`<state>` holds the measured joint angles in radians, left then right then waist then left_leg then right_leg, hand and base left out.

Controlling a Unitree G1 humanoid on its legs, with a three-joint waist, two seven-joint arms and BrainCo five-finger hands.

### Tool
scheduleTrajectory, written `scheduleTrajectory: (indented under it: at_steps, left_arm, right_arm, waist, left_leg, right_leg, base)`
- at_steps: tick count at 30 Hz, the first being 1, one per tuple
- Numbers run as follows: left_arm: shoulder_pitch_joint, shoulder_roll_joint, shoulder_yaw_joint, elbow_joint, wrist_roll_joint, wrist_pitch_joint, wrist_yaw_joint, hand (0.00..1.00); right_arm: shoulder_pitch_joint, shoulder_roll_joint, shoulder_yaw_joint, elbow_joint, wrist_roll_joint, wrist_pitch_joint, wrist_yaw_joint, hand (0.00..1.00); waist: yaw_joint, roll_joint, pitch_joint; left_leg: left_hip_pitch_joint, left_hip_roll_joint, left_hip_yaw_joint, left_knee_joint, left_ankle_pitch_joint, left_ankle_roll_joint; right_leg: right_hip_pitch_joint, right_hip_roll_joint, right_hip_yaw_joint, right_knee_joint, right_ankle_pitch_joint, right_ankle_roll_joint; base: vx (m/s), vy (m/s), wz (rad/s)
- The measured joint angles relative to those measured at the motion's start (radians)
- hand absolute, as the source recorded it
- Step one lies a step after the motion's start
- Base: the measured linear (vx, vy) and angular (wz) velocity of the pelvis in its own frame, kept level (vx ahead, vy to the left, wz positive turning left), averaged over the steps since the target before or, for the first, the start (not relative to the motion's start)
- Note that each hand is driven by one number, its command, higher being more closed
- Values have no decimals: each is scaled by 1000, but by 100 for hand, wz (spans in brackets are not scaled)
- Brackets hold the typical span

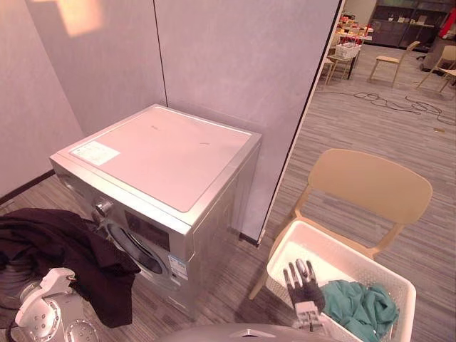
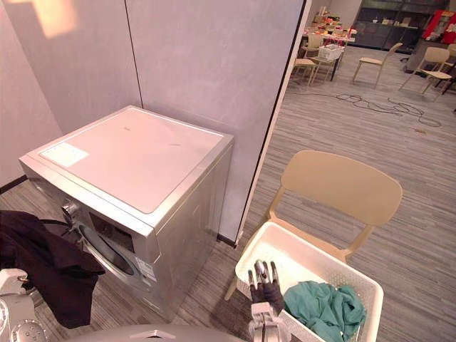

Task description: Pick up the laundry basket with both hands and put the clothes into the washing machine.

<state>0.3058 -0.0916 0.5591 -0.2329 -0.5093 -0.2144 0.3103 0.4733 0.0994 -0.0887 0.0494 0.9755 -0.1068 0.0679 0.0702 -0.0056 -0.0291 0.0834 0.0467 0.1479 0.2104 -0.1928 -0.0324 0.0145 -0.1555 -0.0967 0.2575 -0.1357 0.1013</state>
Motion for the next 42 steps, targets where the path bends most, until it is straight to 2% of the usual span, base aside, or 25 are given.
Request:
scheduleTrajectory:
  at_steps: [3,7,13,15,18,22,27,30,35,37,39,42]
  left_arm:
    - [-2,1,-25,28,0,9,-14,100]
    - [-4,4,-60,75,0,20,-16,100]
    - [-10,6,-89,145,1,27,-25,100]
    - [-12,6,-96,188,1,33,-31,100]
    - [-15,7,-108,229,1,40,-33,100]
    - [-23,8,-119,265,0,41,-35,100]
    - [-28,9,-146,316,-7,41,-43,100]
    - [-33,10,-172,325,-21,43,-57,100]
    - [-41,12,-197,338,-36,45,-64,100]
    - [-41,13,-203,384,-37,45,-71,100]
    - [-41,13,-207,433,-38,57,-75,100]
    - [-40,12,-206,447,-39,64,-77,100]
  right_arm:
    - [-4,-3,16,-37,2,-19,-1,0]
    - [-13,-22,125,-42,8,-32,1,0]
    - [-14,-40,253,-10,6,0,32,0]
    - [-19,-45,288,52,2,15,52,0]
    - [-15,-47,315,130,0,45,61,0]
    - [-19,-48,308,210,-1,46,61,0]
    - [-23,-49,237,365,-2,47,56,0]
    - [-38,-49,201,402,0,48,53,0]
    - [-67,-43,149,441,4,51,26,0]
    - [-110,-43,60,497,3,36,10,0]
    - [-177,-49,-72,657,4,7,-22,0]
    - [-152,-70,-154,776,17,3,-59,0]
  waist:
    - [9,0,0]
    - [12,-1,1]
    - [19,0,1]
    - [20,-1,4]
    - [19,-1,7]
    - [19,-2,13]
    - [16,-14,33]
    - [12,-23,42]
    - [10,-25,42]
    - [11,-24,42]
    - [11,-23,42]
    - [9,-16,46]
  left_leg:
    - [-2,-1,-6,4,0,0]
    - [-12,-2,-18,14,-2,0]
    - [-28,-6,-38,14,2,-4]
    - [-32,-7,-43,13,6,-4]
    - [-36,-12,-59,12,8,-4]
    - [-45,-18,-74,11,14,0]
    - [-46,-24,-92,-2,27,1]
    - [-45,-25,-92,-21,44,-2]
    - [-42,-17,-82,-21,46,-5]
    - [-28,-11,-67,-32,46,-6]
    - [-18,-5,-55,-41,47,-7]
    - [-12,-2,-41,-53,50,-12]
  right_leg:
    - [0,-3,-2,4,-3,1]
    - [-3,-4,-19,13,-13,-2]
    - [-14,-4,-26,13,-14,-1]
    - [-15,-4,-28,13,-14,0]
    - [-13,-5,-37,9,-14,0]
    - [-9,-11,-54,2,-13,0]
    - [1,-17,-73,-4,-12,2]
    - [-1,-17,-78,-4,-8,7]
    - [0,-12,-75,-4,-5,8]
    - [7,-5,-69,-24,7,6]
    - [17,4,-59,-50,17,-2]
    - [14,6,-52,-51,19,-2]
  base:
    - [-13,3,4]
    - [-34,-11,9]
    - [-18,0,8]
    - [5,0,5]
    - [-1,-1,9]
    - [-6,6,15]
    - [-22,6,11]
    - [-23,-10,7]
    - [-19,-4,-2]
    - [-39,7,-18]
    - [-20,12,-18]
    - [11,8,-14]
